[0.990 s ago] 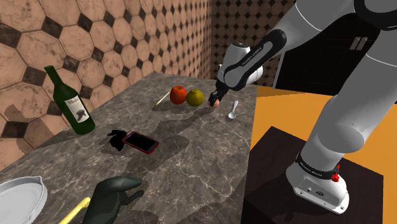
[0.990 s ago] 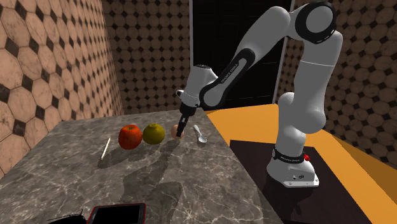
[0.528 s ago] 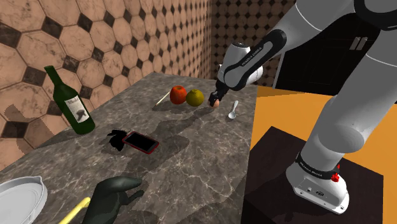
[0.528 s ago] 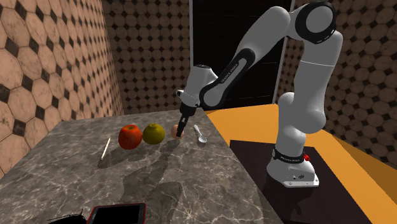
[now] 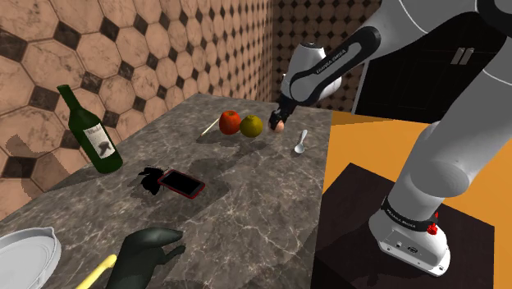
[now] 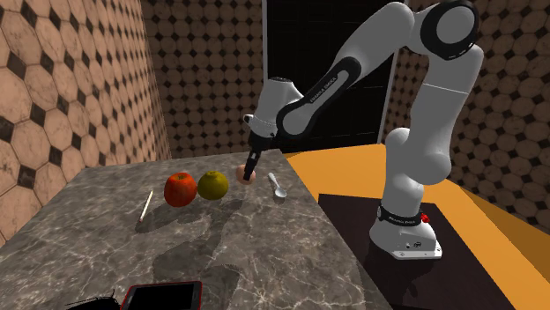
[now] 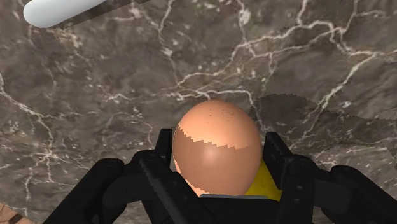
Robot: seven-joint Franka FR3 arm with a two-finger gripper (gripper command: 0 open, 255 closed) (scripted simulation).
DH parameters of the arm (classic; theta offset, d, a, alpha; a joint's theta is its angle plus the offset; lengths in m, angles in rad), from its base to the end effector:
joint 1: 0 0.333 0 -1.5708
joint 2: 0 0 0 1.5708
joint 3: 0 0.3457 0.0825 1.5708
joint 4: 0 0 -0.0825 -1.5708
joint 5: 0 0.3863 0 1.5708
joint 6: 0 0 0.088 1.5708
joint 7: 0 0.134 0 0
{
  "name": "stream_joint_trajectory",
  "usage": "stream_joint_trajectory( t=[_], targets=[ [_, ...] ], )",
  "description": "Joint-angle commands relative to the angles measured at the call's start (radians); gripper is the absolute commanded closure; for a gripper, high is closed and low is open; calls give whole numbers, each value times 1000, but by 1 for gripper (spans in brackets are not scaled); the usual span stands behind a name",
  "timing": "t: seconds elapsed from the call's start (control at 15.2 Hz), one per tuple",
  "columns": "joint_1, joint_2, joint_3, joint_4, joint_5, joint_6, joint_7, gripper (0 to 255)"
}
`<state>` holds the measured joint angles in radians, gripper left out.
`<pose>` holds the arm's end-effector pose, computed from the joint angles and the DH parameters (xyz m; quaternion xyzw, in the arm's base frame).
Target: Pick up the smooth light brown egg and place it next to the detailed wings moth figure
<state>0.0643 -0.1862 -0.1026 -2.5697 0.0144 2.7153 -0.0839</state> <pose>0.4691 -0.0181 0.3657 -0.9861 -0.0158 -0.1651 0.0034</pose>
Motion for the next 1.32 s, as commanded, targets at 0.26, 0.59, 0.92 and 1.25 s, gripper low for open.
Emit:
stream_joint_trajectory(
  t=[0.26,0.59,0.92,1.25],
  targets=[
    [-5,-64,5,30,-13,-94,11,255],
    [-8,-105,8,65,-19,-170,17,255],
    [-10,-140,12,105,-23,-245,21,255],
    [-11,-168,14,150,-25,-318,24,255]
  ],
)
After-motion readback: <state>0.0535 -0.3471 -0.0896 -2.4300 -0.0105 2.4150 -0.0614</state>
